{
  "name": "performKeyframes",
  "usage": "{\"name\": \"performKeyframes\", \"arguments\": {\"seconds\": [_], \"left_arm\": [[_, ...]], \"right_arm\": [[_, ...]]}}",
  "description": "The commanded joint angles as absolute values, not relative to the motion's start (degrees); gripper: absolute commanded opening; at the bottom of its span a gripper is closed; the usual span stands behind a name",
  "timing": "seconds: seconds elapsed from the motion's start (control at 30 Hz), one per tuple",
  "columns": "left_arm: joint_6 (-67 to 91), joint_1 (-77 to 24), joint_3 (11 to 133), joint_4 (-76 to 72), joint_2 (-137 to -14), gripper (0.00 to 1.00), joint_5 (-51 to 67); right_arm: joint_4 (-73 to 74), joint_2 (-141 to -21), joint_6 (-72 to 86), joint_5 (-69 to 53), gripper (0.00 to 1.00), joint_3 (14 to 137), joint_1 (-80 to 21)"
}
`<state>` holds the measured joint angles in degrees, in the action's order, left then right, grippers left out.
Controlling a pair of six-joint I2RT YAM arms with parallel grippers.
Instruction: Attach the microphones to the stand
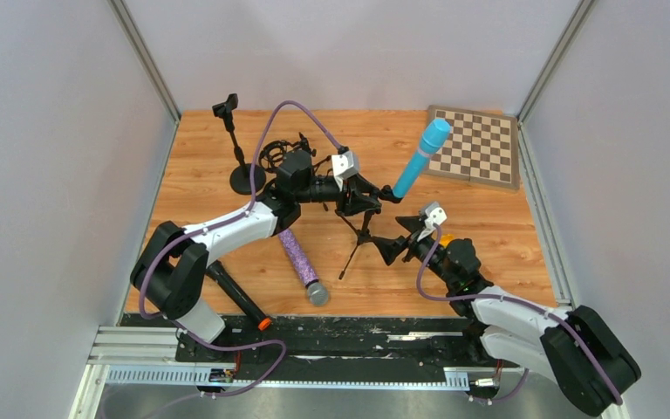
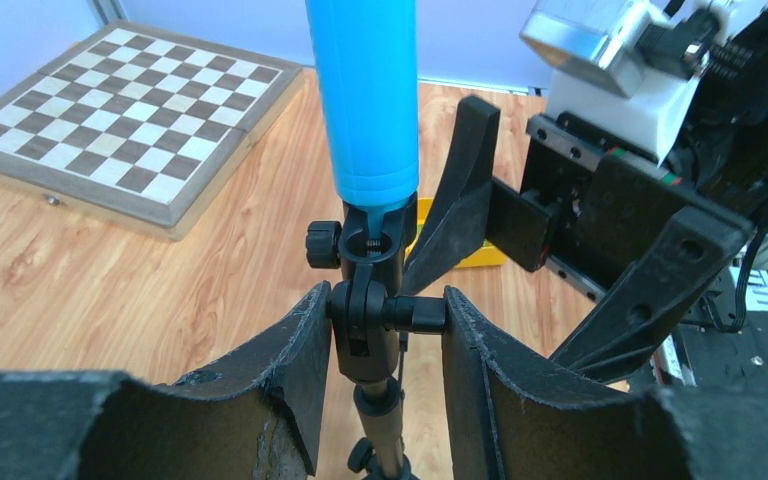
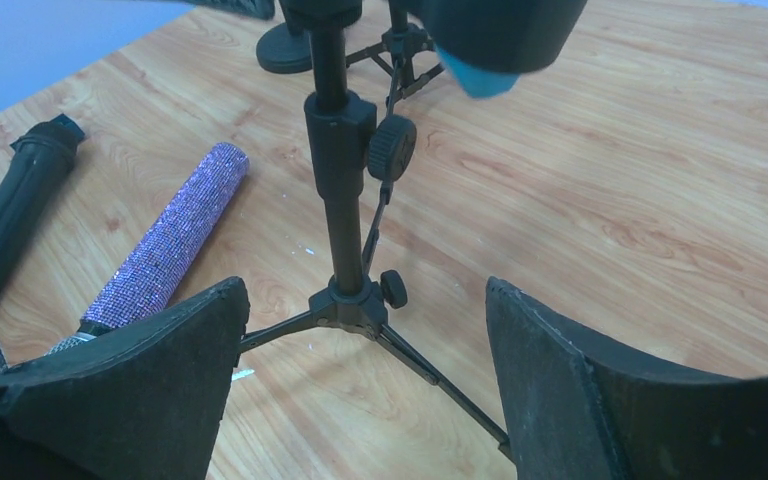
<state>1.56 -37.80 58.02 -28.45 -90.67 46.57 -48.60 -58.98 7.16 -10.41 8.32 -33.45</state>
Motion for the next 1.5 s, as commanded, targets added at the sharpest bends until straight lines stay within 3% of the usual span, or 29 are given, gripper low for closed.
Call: {"name": "performKeyframes", "arguments": {"seconds": [0.0,0.3,0.53,0.7,0.83,1.47], "left_arm": [[5.51,-38.37,57.33,-40.4,-86.68,0.0,45.42],[6.24,-39.66,50.74,-46.03,-84.72,0.0,42.25],[8.91,-40.4,47.85,-49.95,-83.42,0.0,41.89],[9.96,-40.92,47.02,-51.01,-82.43,0.0,42.12],[10.02,-41.04,46.18,-51.73,-81.78,0.0,41.74],[9.79,-41.09,49.49,-46.81,-71.8,0.0,41.51]], "right_arm": [[-59.33,-64.16,6.57,-5.95,0.86,7.94,-35.93],[-70.33,-76.9,6.39,-1.28,0.75,10.61,-39.96],[-77.14,-85.58,5.16,-0.67,0.39,12.9,-43.05],[-84.39,-90.21,3.88,3.47,0.3,11.81,-45.44],[-87.35,-92.16,3.34,5.46,0.0,10.96,-46.05],[-92.26,-97.57,3.55,10.2,0.0,9.95,-46.59]]}}
